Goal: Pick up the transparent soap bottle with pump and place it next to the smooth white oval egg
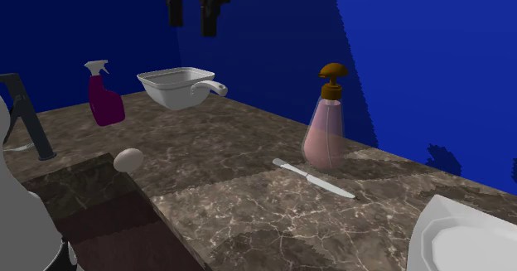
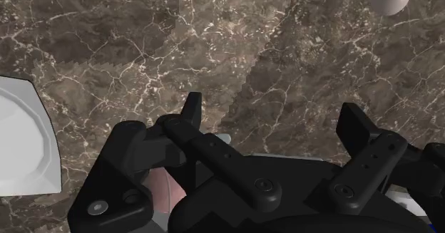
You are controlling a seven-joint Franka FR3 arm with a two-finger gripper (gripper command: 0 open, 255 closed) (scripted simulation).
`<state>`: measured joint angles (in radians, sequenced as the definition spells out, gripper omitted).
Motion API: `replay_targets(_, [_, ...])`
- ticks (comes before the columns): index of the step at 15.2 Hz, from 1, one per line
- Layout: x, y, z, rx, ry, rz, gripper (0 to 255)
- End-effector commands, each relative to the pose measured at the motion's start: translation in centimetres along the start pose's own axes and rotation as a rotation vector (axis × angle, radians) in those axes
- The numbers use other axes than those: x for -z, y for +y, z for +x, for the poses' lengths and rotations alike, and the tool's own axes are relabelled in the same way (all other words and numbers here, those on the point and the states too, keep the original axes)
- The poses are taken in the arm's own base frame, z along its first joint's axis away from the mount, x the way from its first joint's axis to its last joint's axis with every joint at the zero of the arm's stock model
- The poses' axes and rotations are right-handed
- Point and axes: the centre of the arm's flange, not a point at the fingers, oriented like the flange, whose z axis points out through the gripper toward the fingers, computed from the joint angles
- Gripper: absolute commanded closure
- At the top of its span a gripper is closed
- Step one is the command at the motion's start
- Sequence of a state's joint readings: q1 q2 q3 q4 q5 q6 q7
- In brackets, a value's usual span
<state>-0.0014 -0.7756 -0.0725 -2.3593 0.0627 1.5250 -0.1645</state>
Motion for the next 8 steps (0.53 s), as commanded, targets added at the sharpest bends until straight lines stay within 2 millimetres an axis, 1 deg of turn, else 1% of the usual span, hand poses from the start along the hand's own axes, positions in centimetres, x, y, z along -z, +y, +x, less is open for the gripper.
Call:
replay_targets(1, [0.0,0.0,0.0,0.000,0.000,0.000,0])
replay_targets(8, [-1.1,3.9,8.5,0.008,-0.004,0.017,0])
